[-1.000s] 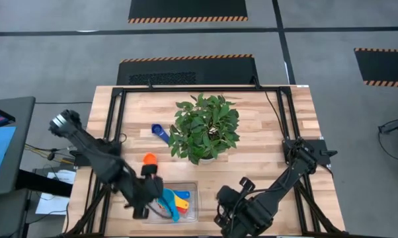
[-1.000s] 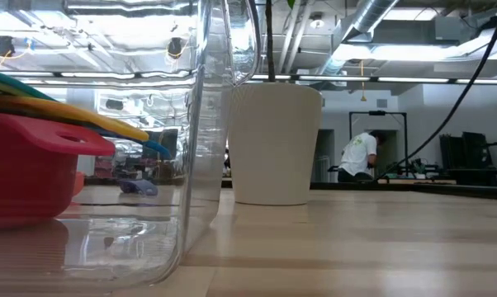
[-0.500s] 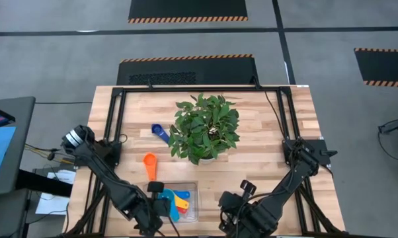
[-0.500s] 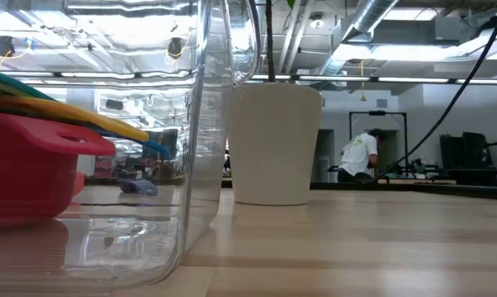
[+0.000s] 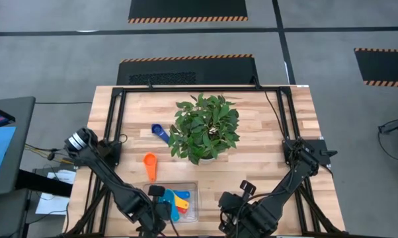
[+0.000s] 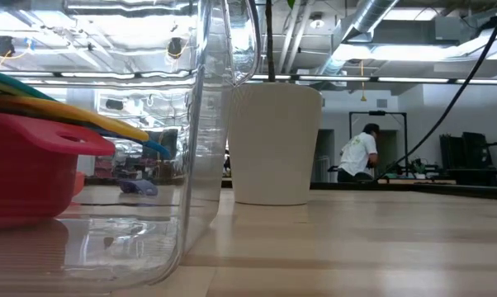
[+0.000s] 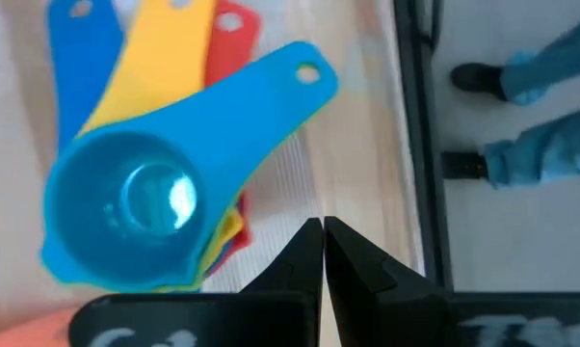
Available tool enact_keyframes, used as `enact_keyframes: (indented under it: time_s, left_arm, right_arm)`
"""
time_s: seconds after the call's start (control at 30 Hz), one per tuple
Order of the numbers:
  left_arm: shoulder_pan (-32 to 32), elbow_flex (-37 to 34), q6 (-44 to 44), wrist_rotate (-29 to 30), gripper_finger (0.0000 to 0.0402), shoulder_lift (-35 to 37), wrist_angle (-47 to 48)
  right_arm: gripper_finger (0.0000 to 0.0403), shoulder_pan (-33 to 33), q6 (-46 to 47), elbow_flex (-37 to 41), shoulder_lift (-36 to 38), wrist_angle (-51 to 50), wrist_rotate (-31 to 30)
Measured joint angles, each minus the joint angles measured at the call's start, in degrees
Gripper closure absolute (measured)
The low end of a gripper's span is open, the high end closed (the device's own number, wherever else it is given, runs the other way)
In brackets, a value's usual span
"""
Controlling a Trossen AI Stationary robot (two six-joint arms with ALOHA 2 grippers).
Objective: Nest measuring cups in basket
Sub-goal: Adjust the measuring cups inside the transparent bin
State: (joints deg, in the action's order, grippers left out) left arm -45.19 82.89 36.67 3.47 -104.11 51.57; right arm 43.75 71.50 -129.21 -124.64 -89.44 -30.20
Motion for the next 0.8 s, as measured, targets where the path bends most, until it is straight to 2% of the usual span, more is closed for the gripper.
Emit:
enact_keyframes:
  time_s: [0.7, 0.8]
  left_arm:
    - [1.92, -0.2, -6.2, -2.56, 0.0401, -3.98, -2.32]
    - [2.07, -0.2, -6.19, -1.81, 0.0401, -3.99, -2.77]
  right_arm:
    - [0.0393, -0.48, 0.4, -0.02, 0.0, 0.4, -0.04]
    - [0.0394, -1.11, 1.83, -0.04, -0.11, 1.11, -1.68]
